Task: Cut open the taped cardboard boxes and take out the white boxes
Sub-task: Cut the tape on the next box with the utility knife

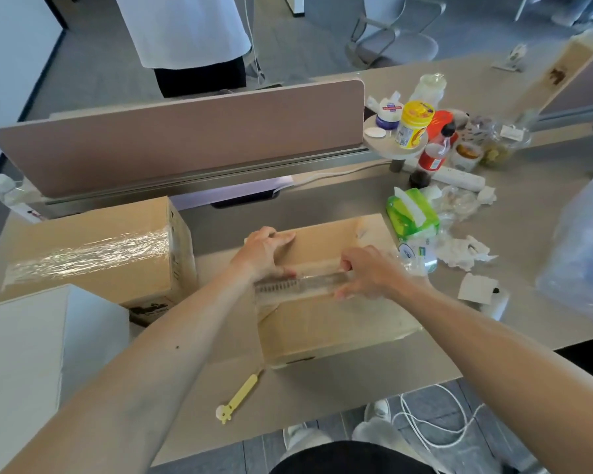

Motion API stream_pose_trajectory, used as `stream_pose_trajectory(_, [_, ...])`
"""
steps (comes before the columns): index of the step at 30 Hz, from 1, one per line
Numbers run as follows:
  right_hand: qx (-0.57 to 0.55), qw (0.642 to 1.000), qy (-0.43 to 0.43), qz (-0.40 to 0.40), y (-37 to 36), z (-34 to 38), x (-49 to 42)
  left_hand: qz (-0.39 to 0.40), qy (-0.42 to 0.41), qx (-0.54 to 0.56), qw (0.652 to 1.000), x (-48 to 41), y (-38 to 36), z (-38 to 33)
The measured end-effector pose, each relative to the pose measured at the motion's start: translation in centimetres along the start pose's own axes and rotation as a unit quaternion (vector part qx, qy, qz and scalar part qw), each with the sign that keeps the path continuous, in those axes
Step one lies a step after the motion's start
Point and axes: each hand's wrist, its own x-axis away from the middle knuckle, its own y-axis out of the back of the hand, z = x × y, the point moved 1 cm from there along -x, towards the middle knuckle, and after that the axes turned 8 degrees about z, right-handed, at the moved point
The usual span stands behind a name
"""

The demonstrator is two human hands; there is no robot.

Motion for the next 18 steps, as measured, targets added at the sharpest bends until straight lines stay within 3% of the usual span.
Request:
stream_pose_trajectory(2, [0.021,0.999,0.012,-0.032,1.0,0.0,1.1,0.010,0.011,-0.015,1.000,-0.8,0.5,0.0])
stream_pose_trajectory(5, [0.028,0.998,0.048,-0.017,1.8,-0.4,2.8,0.032,0.024,-0.045,0.998,-1.2,1.0,-0.1])
stream_pose_trajectory(9, [-0.131,0.985,0.081,0.079,2.3,-1.7,5.5,0.016,0.026,-0.127,0.991,-0.8,0.8,-0.8])
stream_pose_trajectory(14, [-0.089,0.982,-0.009,0.166,-0.6,-3.6,7.9,0.034,0.030,-0.181,0.982,-0.5,0.3,-1.9])
stream_pose_trajectory(18, [-0.066,0.991,-0.093,0.065,-4.8,-4.7,7.4,0.020,0.029,-0.205,0.978,-0.6,-0.1,-1.9])
